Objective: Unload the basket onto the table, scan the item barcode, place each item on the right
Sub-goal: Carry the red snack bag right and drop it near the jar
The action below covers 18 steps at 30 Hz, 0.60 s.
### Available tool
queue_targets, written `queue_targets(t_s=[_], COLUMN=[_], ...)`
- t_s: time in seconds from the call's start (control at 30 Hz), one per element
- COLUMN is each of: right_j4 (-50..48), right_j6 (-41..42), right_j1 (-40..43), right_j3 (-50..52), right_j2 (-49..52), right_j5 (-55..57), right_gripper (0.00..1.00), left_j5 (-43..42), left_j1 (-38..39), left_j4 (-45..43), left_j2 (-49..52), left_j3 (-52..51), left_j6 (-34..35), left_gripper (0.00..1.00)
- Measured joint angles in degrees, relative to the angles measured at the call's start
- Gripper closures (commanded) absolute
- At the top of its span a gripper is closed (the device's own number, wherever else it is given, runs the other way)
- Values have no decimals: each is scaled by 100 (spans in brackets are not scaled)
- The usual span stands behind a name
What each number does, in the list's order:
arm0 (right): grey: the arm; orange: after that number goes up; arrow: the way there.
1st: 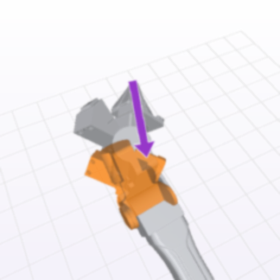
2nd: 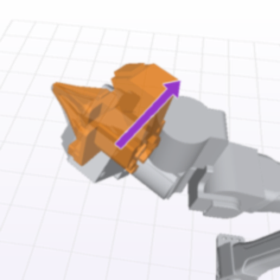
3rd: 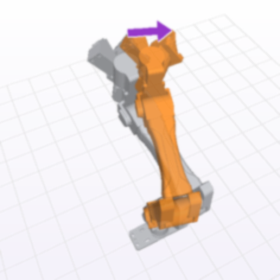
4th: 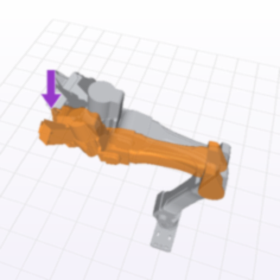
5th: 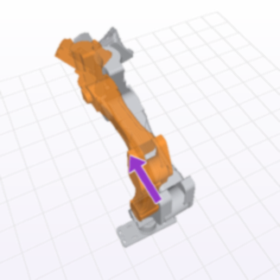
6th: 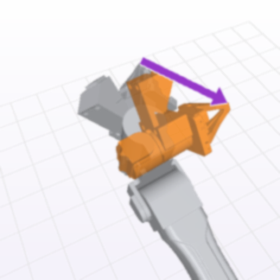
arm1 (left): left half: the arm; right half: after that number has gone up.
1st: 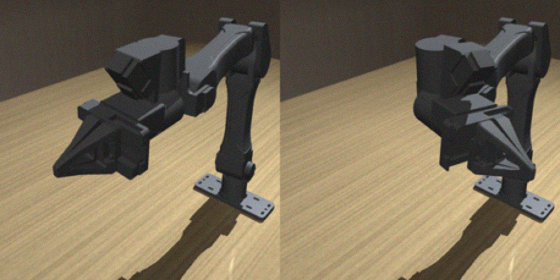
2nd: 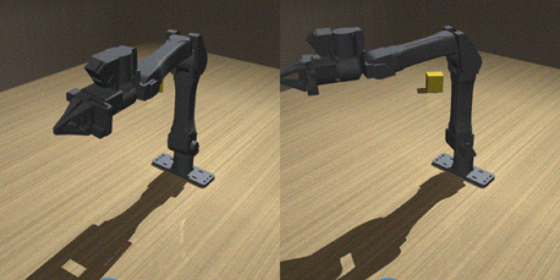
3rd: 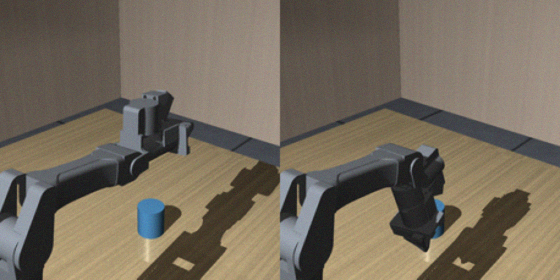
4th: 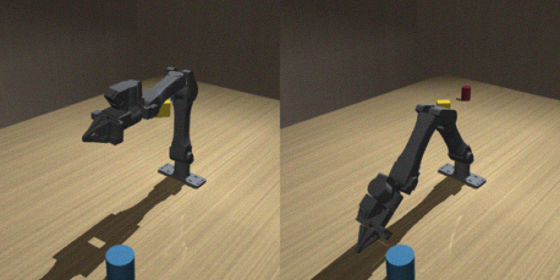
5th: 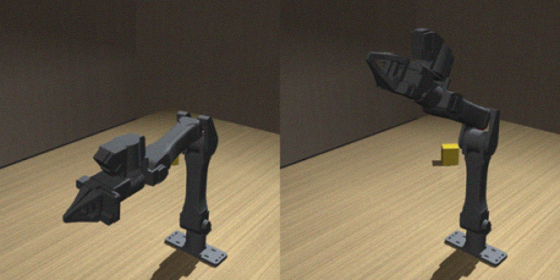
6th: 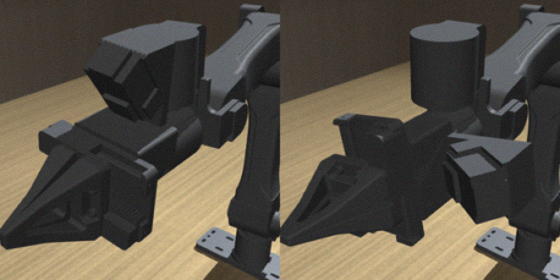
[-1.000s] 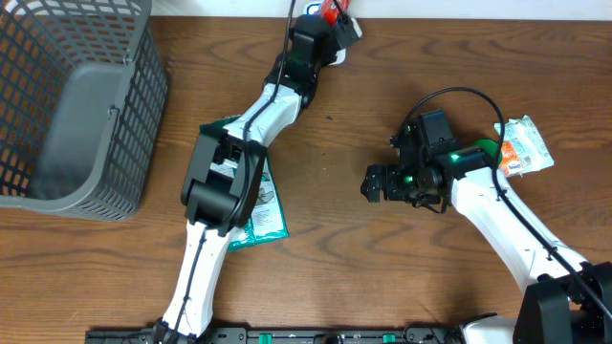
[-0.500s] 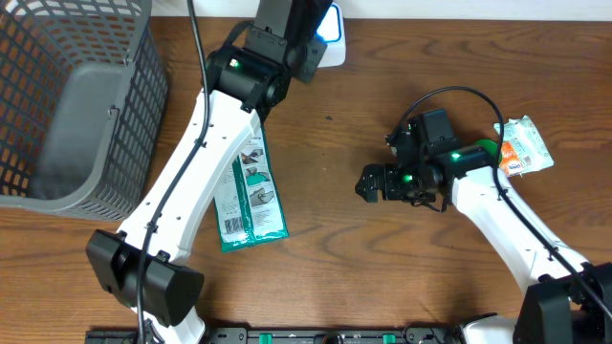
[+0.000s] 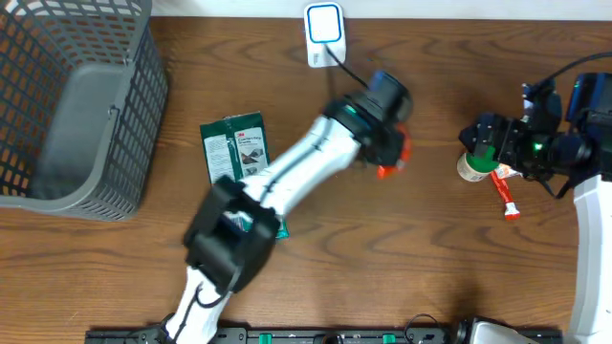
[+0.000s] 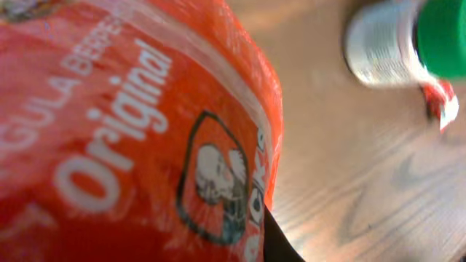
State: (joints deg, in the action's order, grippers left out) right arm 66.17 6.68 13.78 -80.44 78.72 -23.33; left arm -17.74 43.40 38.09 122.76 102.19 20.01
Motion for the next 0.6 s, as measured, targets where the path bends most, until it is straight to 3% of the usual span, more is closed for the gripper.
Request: queue_targets(t_s=[0.1,0.13,0.23,0.47,0.53,0.57,0.6], right_j4=[17,22,22,-20,-20,-9,2], right_j6=[-44,-46,-72,-87,-87,-87,-87], right_j1=[31,31,31,31,31,11,-4], right_j3=[0,0,0,0,0,0,0], right_j2=[0,0,0,0,0,0,0], right_j5=[2,15,48,-264,-385,-468,-520], right_gripper=[1,1,1,1,1,3,3], left_j5=[-42,-52,-125,-127,-61,48,146], left_j1=[520,619,861,186,-101,-299,-483], left_j4=[-339,-411,-549,-11,323,717,968], left_j2=[249,264,247,-439,-863,-1182,-1425], left_j3=[-35,-35,-33,-33,-33,-31,-22], left_j6=[81,105,153,149,120,114,114], left_gripper=[38,28,21,22,36,64,73])
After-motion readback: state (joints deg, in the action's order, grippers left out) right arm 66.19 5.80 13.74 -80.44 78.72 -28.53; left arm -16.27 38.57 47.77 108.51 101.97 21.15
